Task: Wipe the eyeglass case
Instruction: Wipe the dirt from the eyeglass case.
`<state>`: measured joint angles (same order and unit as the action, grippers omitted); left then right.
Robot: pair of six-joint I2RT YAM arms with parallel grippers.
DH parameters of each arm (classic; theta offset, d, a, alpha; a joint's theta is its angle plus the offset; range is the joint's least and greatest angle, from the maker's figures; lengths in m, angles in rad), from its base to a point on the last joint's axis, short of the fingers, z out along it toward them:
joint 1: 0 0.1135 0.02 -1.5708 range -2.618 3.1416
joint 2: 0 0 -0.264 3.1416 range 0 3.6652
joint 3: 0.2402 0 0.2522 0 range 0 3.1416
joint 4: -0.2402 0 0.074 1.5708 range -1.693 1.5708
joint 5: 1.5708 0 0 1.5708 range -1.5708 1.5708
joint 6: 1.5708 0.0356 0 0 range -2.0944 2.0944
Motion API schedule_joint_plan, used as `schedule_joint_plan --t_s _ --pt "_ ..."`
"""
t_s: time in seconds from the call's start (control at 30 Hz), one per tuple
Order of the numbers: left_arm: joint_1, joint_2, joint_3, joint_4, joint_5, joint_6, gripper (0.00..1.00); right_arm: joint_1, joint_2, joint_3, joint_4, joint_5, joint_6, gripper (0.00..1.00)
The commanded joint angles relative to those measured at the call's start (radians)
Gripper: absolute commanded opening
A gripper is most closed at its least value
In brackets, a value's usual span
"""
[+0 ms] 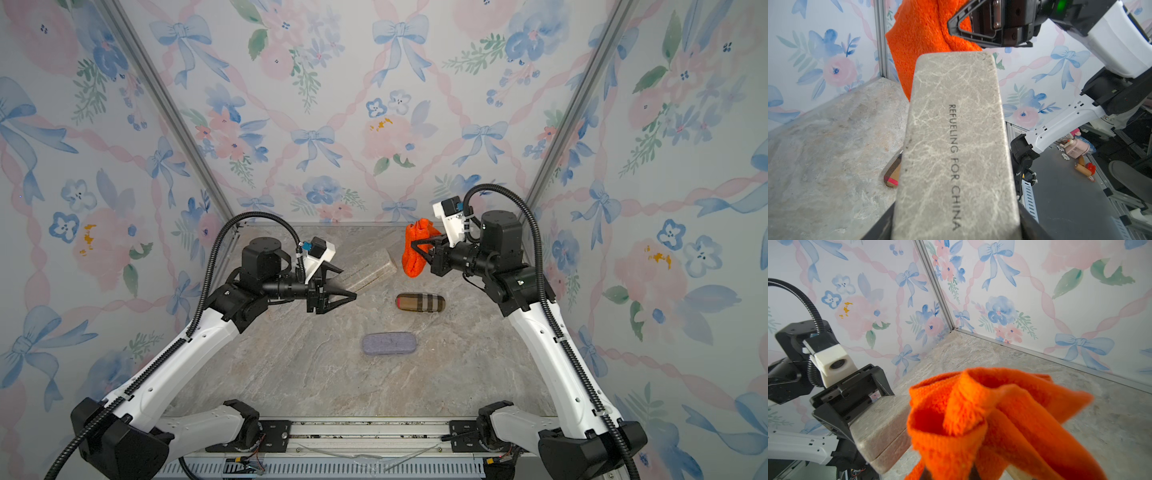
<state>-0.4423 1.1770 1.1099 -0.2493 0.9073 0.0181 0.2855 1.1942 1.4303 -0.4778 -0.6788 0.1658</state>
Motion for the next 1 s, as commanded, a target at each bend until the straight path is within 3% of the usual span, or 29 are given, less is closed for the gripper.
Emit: schedule_joint_plan --t_s 0.0,0.27,0.5,0.57,0.63,0.97 --pt "-0.008 0.006 0.009 0.028 0.061 0.078 0.37 0.0 0.036 0.015 -0.015 -0.19 0.08 0.0" --pt "-0.016 0.02 0.04 0.017 0.067 0.103 0.36 0.12 0.131 -0.133 0.309 -0.265 0.304 0.0" --pt "-0.015 0.029 0.035 0.016 -0.011 0.094 0.36 0.061 0.198 -0.131 0.295 -0.263 0.313 0.0" --pt "-0.007 0.037 0.04 0.017 -0.102 0.072 0.36 0.072 0.186 -0.124 0.296 -0.266 0.326 0.0" --pt "0.017 0.049 0.039 0.019 -0.124 0.057 0.36 0.1 0.161 -0.116 0.275 -0.262 0.316 0.0" --pt "0.007 0.101 0.096 0.023 -0.004 0.039 0.38 0.152 0.104 -0.182 0.306 -0.213 0.342 0.0"
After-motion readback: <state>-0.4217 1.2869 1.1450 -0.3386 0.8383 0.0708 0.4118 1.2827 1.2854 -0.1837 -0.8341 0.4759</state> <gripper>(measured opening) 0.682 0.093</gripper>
